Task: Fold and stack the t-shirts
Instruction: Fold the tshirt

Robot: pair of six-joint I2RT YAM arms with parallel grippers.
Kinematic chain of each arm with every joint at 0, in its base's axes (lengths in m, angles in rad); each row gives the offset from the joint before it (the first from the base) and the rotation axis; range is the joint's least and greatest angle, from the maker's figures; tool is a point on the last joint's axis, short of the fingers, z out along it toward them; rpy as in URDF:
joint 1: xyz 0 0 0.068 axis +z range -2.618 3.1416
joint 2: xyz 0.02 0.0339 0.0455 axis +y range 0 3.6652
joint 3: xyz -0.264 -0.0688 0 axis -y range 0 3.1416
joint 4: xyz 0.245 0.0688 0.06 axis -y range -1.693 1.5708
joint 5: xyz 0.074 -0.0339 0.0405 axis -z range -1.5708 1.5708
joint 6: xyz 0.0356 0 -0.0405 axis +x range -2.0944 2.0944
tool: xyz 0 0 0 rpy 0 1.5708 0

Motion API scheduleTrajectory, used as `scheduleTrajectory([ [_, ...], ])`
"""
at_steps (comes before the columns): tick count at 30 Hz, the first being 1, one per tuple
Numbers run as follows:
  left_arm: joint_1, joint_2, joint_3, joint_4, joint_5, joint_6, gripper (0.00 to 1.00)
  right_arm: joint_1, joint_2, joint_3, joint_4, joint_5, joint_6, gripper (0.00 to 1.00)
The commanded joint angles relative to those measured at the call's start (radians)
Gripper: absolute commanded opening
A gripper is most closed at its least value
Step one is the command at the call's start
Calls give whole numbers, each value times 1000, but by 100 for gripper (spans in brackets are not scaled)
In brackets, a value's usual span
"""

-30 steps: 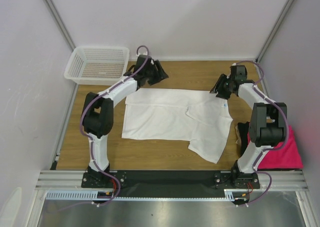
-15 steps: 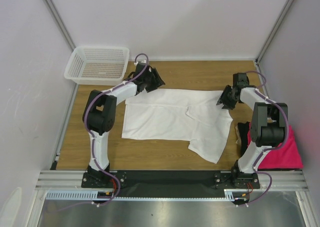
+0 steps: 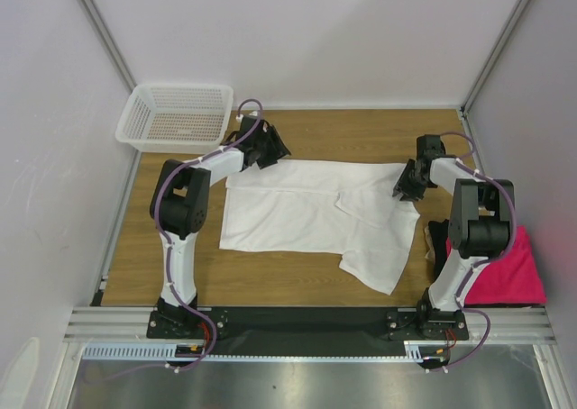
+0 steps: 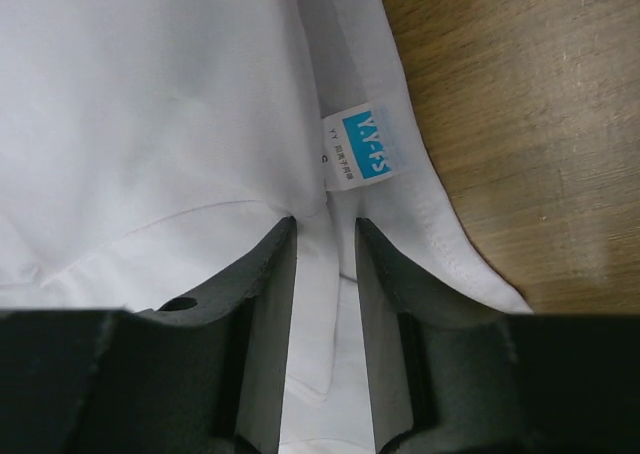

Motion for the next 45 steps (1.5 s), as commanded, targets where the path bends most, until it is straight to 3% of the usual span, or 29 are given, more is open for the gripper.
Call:
scheduleTrajectory([
  [1, 10, 11, 26, 10, -23, 2, 62, -1, 9, 19, -7, 32, -17, 29],
  [5, 14, 17, 35, -15, -37, 3, 62, -1, 6, 26, -24, 56, -31, 18],
  [9, 21, 23, 37, -41, -46, -6, 62, -11, -14, 29, -64, 110, -53, 17],
  [12, 22, 22, 33, -41, -46, -6, 62, -21, -26, 26, -76, 103, -60, 18],
  [17, 22, -1, 47, -53, -46, 31, 62, -18, -43, 72, -85, 23, -60, 33],
  [23, 22, -70, 79, -165, -120, 129, 62, 25, -46, 244, -123, 9, -76, 41],
  [30, 22, -116, 33, -213, -171, 149, 61, 30, 41, 273, -59, -6, -43, 39],
  [45, 36, -20, 44, -237, -138, 68, 58, 30, 218, 342, -47, 52, -54, 35],
])
